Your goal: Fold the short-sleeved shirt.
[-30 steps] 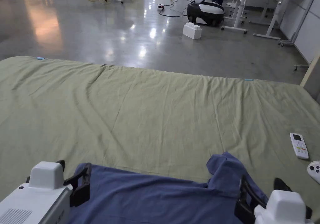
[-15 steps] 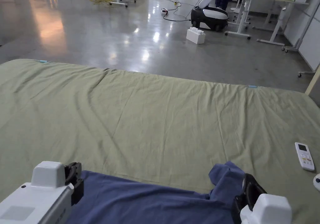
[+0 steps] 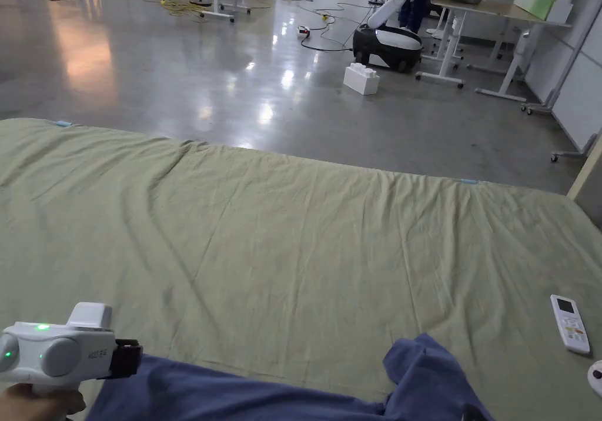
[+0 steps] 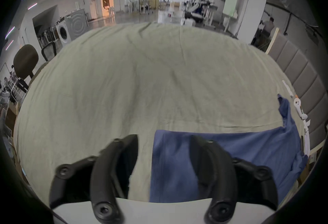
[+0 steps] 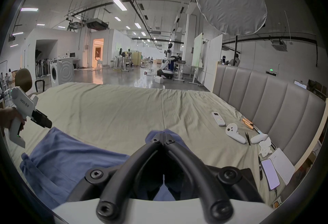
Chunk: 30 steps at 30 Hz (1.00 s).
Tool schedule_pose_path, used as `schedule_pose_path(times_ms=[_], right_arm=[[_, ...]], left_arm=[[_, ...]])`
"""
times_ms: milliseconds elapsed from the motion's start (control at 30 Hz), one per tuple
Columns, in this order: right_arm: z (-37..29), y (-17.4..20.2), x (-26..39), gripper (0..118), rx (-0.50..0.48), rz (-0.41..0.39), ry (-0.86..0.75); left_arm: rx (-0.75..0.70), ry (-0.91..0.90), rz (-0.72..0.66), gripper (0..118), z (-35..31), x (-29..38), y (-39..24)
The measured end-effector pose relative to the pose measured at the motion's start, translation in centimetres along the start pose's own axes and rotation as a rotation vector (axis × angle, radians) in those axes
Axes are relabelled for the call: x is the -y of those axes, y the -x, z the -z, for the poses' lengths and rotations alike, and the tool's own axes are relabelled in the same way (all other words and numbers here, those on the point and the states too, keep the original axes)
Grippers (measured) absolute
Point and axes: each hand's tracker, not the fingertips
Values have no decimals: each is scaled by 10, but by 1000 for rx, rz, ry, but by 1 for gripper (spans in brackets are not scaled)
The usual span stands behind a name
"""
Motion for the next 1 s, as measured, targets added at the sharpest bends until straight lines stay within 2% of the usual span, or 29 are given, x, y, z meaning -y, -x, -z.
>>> schedule_pose_path(times_ms=[100, 200, 333, 367, 400, 433, 467, 600, 633, 733, 767, 867, 933, 1000], right_arm=[[3, -4, 8, 1, 13, -13, 35], [4, -9, 16, 1, 20, -18, 67], [7, -16, 27, 1, 31, -17, 103], [10, -18, 29, 1, 33, -11, 115], [14, -21, 31, 1, 35, -2, 127], [17, -23, 32, 1, 38, 5, 137], [25, -27, 31, 1, 43, 13, 151], [69, -50, 28, 3, 31, 46, 262], [82, -56, 27, 15, 27, 62, 301], [134, -76, 26, 68, -12, 44, 462], [155, -80, 28, 73, -40, 10, 532], [200, -84, 34, 75, -43, -77, 612], [224, -83, 40, 78, -45, -97, 678], [245, -84, 46, 78, -71, -64, 736]], left_arm=[[-10, 38, 9, 65, 25, -5, -3], [-62, 102, 86, 65, 42, -1, -9], [-56, 87, 91, 61, 37, -2, -14], [-45, 78, 101, 52, 36, -1, -17], [-43, 69, 122, 37, 34, 0, -19], [-38, 66, 144, 15, 33, 0, -21], [-32, 72, 163, 9, 33, 2, -23], [-27, 57, 148, 6, 21, 0, -22], [-20, 43, 140, 6, 17, 0, -21], [-16, -9, 130, 6, 4, 1, -17], [-11, -21, 124, 6, 0, 1, -16], [-10, -58, 116, 6, -13, 3, -16], [-13, -74, 113, 6, -17, 3, -17], [-13, -85, 112, 6, -22, 4, -17]])
